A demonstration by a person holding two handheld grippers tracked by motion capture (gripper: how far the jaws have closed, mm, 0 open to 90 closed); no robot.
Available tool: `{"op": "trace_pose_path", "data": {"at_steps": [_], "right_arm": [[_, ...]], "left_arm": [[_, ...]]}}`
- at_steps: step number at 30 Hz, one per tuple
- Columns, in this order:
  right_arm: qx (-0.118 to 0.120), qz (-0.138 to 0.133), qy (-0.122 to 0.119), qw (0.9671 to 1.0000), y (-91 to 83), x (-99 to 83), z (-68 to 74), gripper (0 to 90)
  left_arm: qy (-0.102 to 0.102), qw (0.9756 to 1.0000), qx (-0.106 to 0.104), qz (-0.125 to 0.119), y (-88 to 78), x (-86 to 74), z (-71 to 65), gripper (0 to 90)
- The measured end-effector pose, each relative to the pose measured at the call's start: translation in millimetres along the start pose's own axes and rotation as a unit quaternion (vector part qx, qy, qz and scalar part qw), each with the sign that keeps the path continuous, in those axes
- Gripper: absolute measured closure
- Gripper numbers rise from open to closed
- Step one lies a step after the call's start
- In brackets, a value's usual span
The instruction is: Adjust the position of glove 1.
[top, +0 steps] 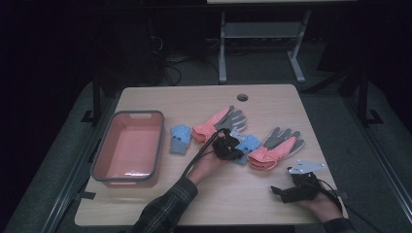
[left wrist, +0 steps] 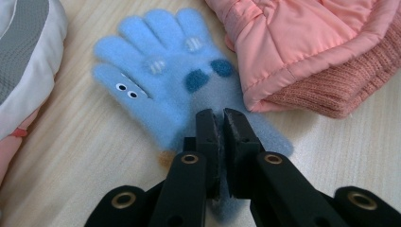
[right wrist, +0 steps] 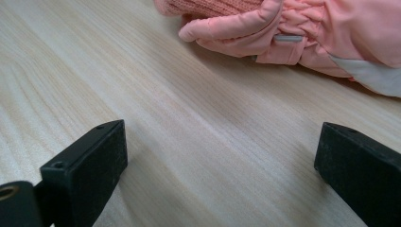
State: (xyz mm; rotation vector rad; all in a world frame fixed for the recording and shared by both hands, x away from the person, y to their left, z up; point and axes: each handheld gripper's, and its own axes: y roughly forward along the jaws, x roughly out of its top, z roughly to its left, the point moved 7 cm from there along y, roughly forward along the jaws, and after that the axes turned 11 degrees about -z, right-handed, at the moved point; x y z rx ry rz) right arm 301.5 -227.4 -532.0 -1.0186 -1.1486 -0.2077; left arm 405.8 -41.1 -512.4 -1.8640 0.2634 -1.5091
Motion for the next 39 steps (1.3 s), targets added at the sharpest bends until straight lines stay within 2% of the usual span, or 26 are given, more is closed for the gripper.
{"op": "trace_pose_path", "data": {"at_steps": [1,4,5,6,11,12,13,14,18,22,29,39], "right_arm": [[0.000,0.000,0.000,1.0000,0.0,0.0,0.0,3.0],[0.000,0.000,0.000,1.0000,0.0,0.0,0.0,3.0],[0.000,0.000,0.000,1.0000,0.0,0.0,0.0,3.0],[0.000,0.000,0.000,1.0000,0.0,0.0,-0.1,3.0],[0.000,0.000,0.000,1.0000,0.0,0.0,-0.1,3.0],[0.000,0.000,0.000,1.0000,0.0,0.0,-0.1,3.0],[0.000,0.000,0.000,1.0000,0.0,0.0,-0.1,3.0],[0.000,0.000,0.000,1.0000,-0.1,0.0,-0.1,3.0],[-0.001,0.000,0.000,1.0000,0.0,0.0,-0.3,3.0],[-0.001,-0.001,-0.001,1.0000,0.0,0.1,-0.3,3.0],[-0.001,-0.001,0.000,1.0000,0.0,0.1,-0.3,3.0],[-0.002,0.000,0.001,1.0000,-0.1,0.0,-0.4,3.0]], "left_arm": [[-0.008,1.0000,-0.001,-0.001,-0.9,1.3,-1.2,86.1],[-0.010,0.9999,-0.007,0.002,-4.1,1.0,-1.0,86.3],[-0.005,0.9999,-0.010,0.005,-6.6,0.4,-0.8,86.3],[-0.010,0.9999,-0.009,-0.001,-8.1,0.8,-1.7,86.4],[-0.014,0.9997,-0.020,-0.011,-28.4,-0.5,-1.2,86.4],[-0.020,0.9994,-0.022,-0.020,-37.2,-1.3,-3.1,86.4],[-0.020,0.9994,-0.022,-0.020,-37.2,-1.3,-3.1,86.4],[-0.018,0.9992,-0.025,-0.027,-46.4,-2.4,-5.1,86.4],[-0.020,0.9985,-0.033,-0.038,-58.7,-4.9,-10.7,86.4],[-0.014,0.9981,-0.045,-0.041,-75.8,-14.5,-23.8,86.4],[-0.017,0.9967,-0.059,-0.053,-90.7,-22.6,-41.9,86.4],[-0.003,0.9961,-0.078,-0.041,-90.4,-40.5,-74.9,86.4]]}}
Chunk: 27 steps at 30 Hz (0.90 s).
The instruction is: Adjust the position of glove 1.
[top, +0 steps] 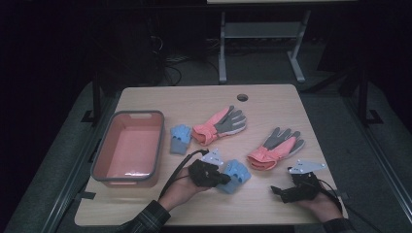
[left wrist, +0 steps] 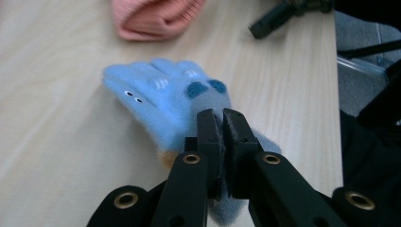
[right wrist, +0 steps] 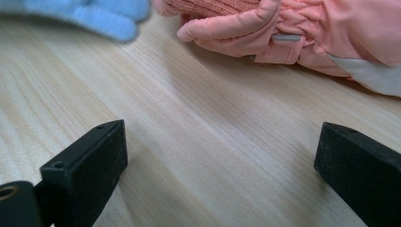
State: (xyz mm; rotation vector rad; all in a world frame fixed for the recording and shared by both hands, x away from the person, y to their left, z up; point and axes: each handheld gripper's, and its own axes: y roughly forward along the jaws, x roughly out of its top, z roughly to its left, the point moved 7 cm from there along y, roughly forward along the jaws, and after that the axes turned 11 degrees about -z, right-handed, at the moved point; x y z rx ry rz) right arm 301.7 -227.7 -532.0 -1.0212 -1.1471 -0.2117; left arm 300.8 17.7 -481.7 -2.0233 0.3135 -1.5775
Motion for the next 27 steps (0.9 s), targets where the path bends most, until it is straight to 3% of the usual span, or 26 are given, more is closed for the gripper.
{"op": "trace_pose_path", "data": {"at_steps": [10,13,15,16,18,22,24,27], "right_arm": [[0.000,0.000,0.000,1.0000,0.0,0.0,0.0,3.0],[0.000,0.000,0.000,1.0000,0.0,0.0,0.0,3.0],[0.000,0.000,0.000,1.0000,0.0,0.0,0.0,3.0],[0.000,0.000,0.000,1.0000,0.0,0.0,0.0,3.0],[0.000,0.000,0.000,1.0000,0.0,0.0,0.0,3.0],[0.000,0.000,0.000,1.0000,0.0,0.0,0.0,3.0],[0.000,0.000,0.000,1.0000,0.0,0.0,0.0,3.0],[0.000,0.000,0.000,1.0000,0.0,0.0,0.0,3.0]], "left_arm": [[-0.007,0.9997,-0.010,0.021,11.9,-12.4,0.2,85.8],[-0.009,0.9997,-0.010,0.018,12.0,-12.4,1.0,82.6],[-0.008,0.9998,-0.005,0.015,10.9,-11.4,2.0,70.7],[-0.008,0.9999,-0.005,0.014,9.5,-10.7,2.9,70.7],[-0.008,0.9999,0.004,0.007,6.9,-8.6,4.8,59.8],[-0.009,0.9996,0.025,-0.005,-2.4,-4.5,11.8,60.9],[-0.018,0.9984,0.051,-0.015,-9.8,-2.5,22.5,61.6],[-0.024,0.9974,0.065,-0.018,-15.2,-1.9,29.6,63.7]]}}
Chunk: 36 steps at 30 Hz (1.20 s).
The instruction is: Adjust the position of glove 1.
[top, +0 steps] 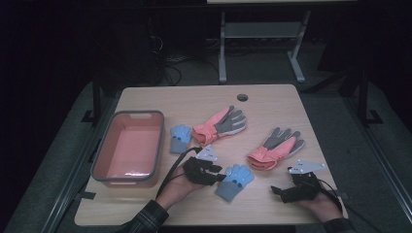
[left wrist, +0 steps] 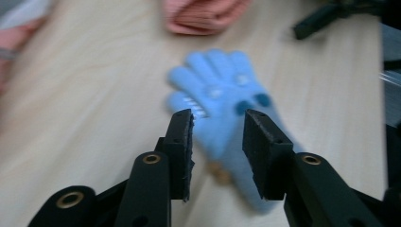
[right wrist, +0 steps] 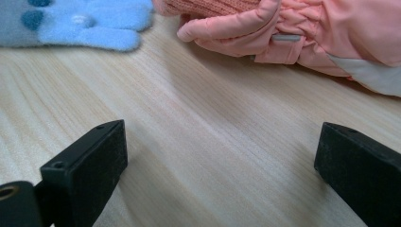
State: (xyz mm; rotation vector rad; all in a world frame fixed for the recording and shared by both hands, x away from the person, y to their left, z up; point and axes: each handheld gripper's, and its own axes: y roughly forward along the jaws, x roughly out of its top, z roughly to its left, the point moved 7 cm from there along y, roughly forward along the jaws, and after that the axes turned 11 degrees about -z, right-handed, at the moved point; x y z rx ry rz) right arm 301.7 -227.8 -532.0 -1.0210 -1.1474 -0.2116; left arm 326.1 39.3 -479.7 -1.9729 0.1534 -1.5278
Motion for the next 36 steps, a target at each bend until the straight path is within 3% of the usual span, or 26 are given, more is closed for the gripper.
{"op": "trace_pose_path", "data": {"at_steps": [4,6,7,9,10,11,12,14,16,19,20,23,24,25,26,31,36], "right_arm": [[0.000,0.000,0.000,1.0000,0.0,0.0,0.0,3.0],[0.000,0.000,0.000,1.0000,0.0,0.0,0.0,3.0],[0.000,0.000,0.000,1.0000,0.0,0.0,0.0,3.0],[0.000,0.000,0.000,1.0000,0.0,0.0,0.0,3.0],[0.000,0.000,0.000,1.0000,0.0,0.0,0.0,3.0],[0.000,0.000,0.000,1.0000,0.0,0.0,0.0,3.0],[0.000,0.000,0.000,1.0000,0.0,0.0,0.0,3.0],[0.000,0.000,0.000,1.0000,0.0,0.0,-0.1,3.0],[0.000,0.000,0.000,1.0000,0.0,0.0,0.0,3.0],[-0.001,0.000,0.000,1.0000,0.0,0.0,0.0,3.0],[-0.001,0.000,0.000,1.0000,0.0,0.0,0.0,3.0],[-0.001,0.000,0.000,1.0000,0.0,0.0,-0.1,3.0],[-0.001,0.000,0.001,1.0000,-0.1,0.0,0.0,3.0],[-0.001,0.000,0.001,1.0000,-0.1,0.0,0.0,3.0],[-0.001,0.000,0.001,1.0000,-0.1,0.0,0.0,3.0],[-0.001,0.001,0.003,1.0000,-0.2,-0.1,0.4,3.0],[-0.001,0.001,0.002,1.0000,-0.2,-0.1,0.3,3.0]], "left_arm": [[-0.006,0.9996,0.027,-0.002,-8.5,1.0,15.4,72.6],[-0.007,0.9993,0.037,0.006,-11.4,-0.3,22.6,84.7],[-0.020,0.9985,0.050,0.007,-13.3,-0.6,28.4,89.3],[-0.019,0.9981,0.058,0.011,-14.8,-0.6,33.0,89.6],[-0.025,0.9972,0.069,0.014,-15.3,-0.6,36.5,89.6],[-0.023,0.9951,0.094,0.022,-18.3,-0.3,45.8,89.5],[-0.023,0.9951,0.094,0.022,-18.3,-0.3,45.8,88.4],[-0.034,0.9907,0.131,0.013,-20.5,2.6,58.4,83.9],[-0.037,0.9877,0.151,0.012,-22.5,4.3,66.8,81.7],[-0.043,0.9832,0.177,0.017,-23.9,4.3,79.0,79.5],[-0.043,0.9832,0.177,0.017,-23.9,4.3,79.0,79.1],[-0.050,0.9781,0.201,0.023,-22.8,2.3,89.3,76.9],[-0.052,0.9741,0.218,0.028,-21.3,1.4,95.2,75.1],[-0.052,0.9741,0.218,0.028,-21.3,1.4,95.2,73.8],[-0.052,0.9720,0.227,0.031,-20.7,0.8,98.3,73.8],[-0.051,0.9601,0.270,0.052,-16.2,-4.2,113.1,64.7],[-0.067,0.9485,0.304,0.056,-13.9,-8.3,125.0,54.7]]}}
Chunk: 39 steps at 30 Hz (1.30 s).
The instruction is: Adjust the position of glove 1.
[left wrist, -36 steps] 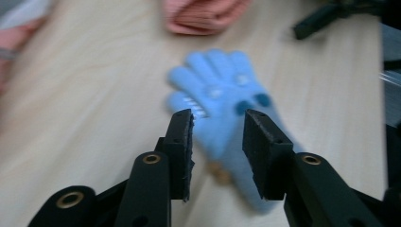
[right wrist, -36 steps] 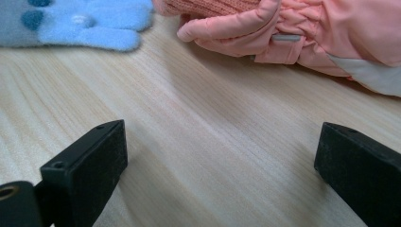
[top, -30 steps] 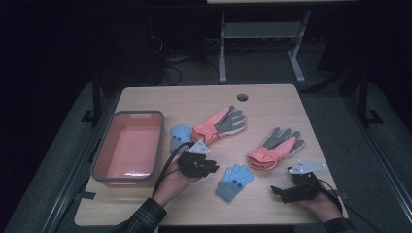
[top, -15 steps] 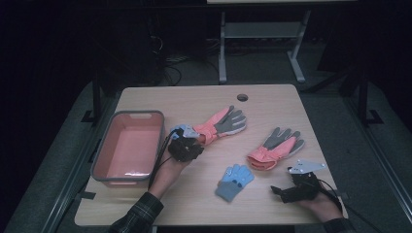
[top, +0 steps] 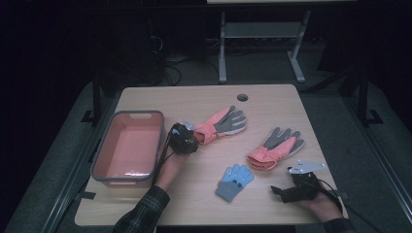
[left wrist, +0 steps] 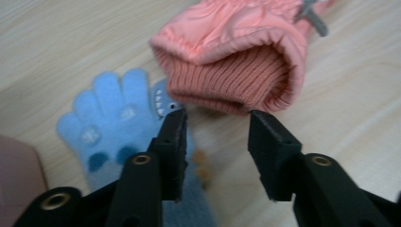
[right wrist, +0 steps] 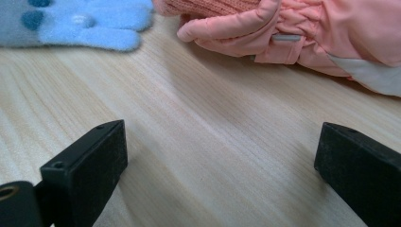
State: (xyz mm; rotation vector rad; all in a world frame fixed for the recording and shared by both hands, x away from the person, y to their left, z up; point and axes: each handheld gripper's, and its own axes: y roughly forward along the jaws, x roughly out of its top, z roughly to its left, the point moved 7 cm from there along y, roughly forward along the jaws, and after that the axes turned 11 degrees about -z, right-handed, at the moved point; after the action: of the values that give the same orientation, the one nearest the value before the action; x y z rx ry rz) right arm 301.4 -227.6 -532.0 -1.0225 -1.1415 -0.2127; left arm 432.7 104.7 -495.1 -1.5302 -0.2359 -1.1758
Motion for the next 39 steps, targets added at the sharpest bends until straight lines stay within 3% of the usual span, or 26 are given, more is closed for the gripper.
{"op": "trace_pose_path", "data": {"at_steps": [5,8,9,10,11,12,13,14,17,21,25,39], "right_arm": [[0.000,0.000,0.000,1.0000,0.0,0.0,0.0,3.0],[0.000,0.000,0.000,1.0000,0.0,0.0,0.0,3.0],[0.000,0.000,0.000,1.0000,0.0,0.0,0.0,3.0],[0.000,0.000,0.000,1.0000,0.0,0.0,0.0,3.0],[0.000,0.000,0.000,1.0000,0.0,0.0,0.0,3.0],[0.000,0.000,0.000,1.0000,0.0,0.0,0.0,3.0],[0.000,0.000,0.000,1.0000,0.0,0.0,0.0,3.0],[0.000,0.000,0.000,1.0000,0.0,0.0,0.0,3.0],[0.000,0.000,0.000,1.0000,0.0,0.0,0.0,3.0],[0.000,0.000,0.000,1.0000,0.0,0.0,0.0,3.0],[0.000,0.000,0.000,1.0000,0.0,0.0,0.0,3.0],[0.000,0.000,0.000,1.0000,-0.1,0.0,0.0,3.0]], "left_arm": [[-0.007,0.9995,0.025,0.019,10.1,-5.9,5.7,48.4],[0.002,0.9986,0.037,0.037,14.6,-10.1,6.9,48.4],[-0.009,0.9988,0.033,0.035,15.1,-10.1,7.9,49.9],[-0.013,0.9988,0.032,0.036,15.0,-10.3,9.2,51.9],[-0.017,0.9987,0.032,0.036,14.8,-10.8,10.8,59.4],[-0.024,0.9986,0.029,0.037,14.5,-11.2,12.0,59.4],[-0.029,0.9985,0.025,0.040,14.0,-11.7,12.6,65.4],[-0.027,0.9983,0.028,0.043,13.8,-12.3,12.9,77.1],[-0.029,0.9982,0.027,0.046,13.3,-12.3,13.1,82.9],[-0.047,0.9980,0.018,0.038,10.6,-10.5,11.8,85.6],[-0.045,0.9982,0.011,0.038,4.1,-8.4,9.1,85.8],[-0.040,0.9991,-0.010,-0.011,-28.0,14.8,4.5,86.0]]}}
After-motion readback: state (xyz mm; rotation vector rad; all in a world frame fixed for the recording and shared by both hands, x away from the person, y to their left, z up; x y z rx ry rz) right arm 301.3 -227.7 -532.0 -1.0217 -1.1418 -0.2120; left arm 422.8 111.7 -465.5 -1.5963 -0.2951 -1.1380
